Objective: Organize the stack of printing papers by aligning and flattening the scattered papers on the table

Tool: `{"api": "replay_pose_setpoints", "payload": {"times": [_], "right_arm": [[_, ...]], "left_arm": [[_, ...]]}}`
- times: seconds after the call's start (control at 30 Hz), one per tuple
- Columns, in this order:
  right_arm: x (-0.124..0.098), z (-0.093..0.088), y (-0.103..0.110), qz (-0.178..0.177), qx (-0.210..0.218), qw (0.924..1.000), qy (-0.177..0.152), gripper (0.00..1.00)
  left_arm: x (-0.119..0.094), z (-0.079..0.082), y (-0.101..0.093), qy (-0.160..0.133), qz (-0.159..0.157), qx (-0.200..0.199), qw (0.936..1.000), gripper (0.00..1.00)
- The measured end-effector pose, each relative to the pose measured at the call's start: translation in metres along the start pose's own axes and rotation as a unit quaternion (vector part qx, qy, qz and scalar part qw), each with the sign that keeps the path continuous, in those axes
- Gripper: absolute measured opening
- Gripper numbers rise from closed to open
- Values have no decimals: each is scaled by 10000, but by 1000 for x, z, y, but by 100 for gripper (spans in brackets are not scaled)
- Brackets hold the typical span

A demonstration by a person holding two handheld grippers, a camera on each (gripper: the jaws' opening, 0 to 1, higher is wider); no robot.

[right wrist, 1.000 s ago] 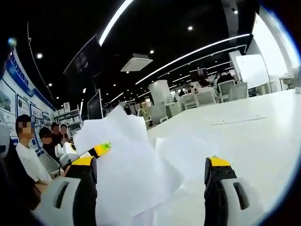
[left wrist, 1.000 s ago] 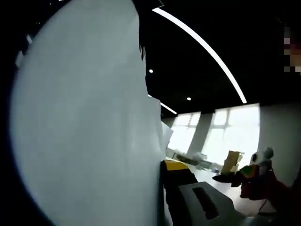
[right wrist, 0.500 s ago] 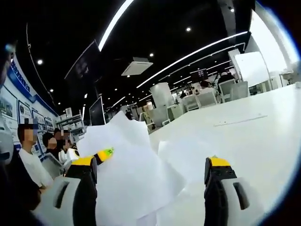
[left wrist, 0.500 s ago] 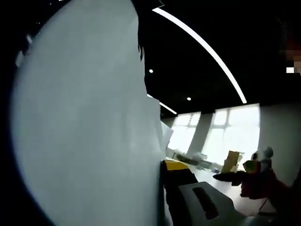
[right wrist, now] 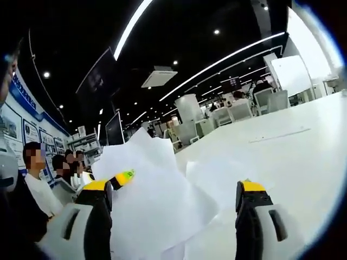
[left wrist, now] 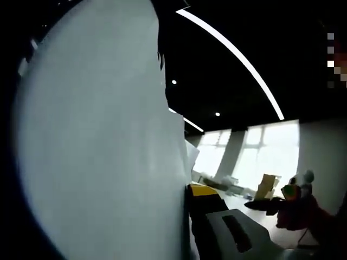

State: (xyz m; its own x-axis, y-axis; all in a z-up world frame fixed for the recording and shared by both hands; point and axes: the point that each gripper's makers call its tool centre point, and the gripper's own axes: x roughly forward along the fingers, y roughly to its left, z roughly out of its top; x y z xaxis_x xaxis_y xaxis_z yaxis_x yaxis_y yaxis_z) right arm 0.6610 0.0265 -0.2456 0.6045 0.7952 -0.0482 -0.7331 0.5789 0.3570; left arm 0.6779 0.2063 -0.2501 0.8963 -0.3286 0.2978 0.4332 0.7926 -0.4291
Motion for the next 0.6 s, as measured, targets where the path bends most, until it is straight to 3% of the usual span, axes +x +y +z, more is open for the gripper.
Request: {"api": "replay_pose_setpoints", "payload": {"times": [0.6], "right_arm": [[0, 1, -5, -86, -10, 10000, -16, 90]], "left_arm": [[-1, 0, 0, 5, 0, 7, 10000, 7]]}}
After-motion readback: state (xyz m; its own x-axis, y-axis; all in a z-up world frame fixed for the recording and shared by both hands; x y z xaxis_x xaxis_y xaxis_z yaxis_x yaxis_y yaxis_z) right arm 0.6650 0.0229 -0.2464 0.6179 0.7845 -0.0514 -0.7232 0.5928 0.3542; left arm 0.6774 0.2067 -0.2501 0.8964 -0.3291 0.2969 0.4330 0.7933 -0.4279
